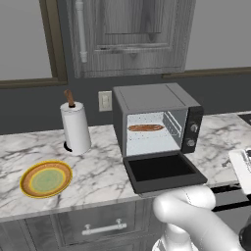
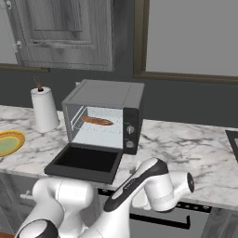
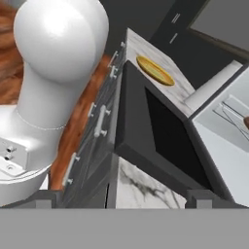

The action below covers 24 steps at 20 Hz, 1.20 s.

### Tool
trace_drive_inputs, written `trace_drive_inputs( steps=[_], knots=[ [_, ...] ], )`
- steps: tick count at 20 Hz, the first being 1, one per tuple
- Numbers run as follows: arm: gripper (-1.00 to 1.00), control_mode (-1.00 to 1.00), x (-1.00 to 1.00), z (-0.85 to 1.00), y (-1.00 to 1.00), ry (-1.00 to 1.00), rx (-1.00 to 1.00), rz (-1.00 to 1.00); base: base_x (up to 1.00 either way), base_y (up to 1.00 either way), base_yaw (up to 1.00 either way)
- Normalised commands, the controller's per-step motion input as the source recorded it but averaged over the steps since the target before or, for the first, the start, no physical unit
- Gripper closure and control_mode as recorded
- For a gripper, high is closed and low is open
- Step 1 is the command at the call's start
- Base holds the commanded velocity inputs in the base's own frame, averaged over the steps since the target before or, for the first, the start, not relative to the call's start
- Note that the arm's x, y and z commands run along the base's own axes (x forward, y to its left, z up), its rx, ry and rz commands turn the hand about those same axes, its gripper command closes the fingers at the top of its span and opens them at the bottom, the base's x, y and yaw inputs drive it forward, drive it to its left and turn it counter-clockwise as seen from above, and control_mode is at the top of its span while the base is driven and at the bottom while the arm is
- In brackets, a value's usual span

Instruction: Pull the toaster oven rack outwards. Pick up the baguette from the plate and place it on the toaster oven rack. Close the toaster oven door fully and set the temperature to the lowest setting.

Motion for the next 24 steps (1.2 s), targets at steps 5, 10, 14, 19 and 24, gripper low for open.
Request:
trace_drive_inputs(
  steps=[5,10,14,19,24],
  knots=[
    [-1.00,-1.00,0.00,-0.14,0.33,0.00,0.00,-0.03,0.00,0.00,0.00],
    [-1.00,-1.00,0.00,-0.28,0.33,0.00,0.00,-0.02,0.00,0.00,0.00],
    [-1.00,-1.00,0.00,-0.20,0.36,0.01,0.00,-0.03,0.00,0.00,0.00],
    [-1.00,-1.00,0.01,-0.11,0.31,0.03,0.00,-0.04,0.00,0.00,0.00],
    [-1.00,-1.00,0.09,-0.12,0.26,0.06,0.00,-0.05,0.00,0.00,0.00]
  ],
)
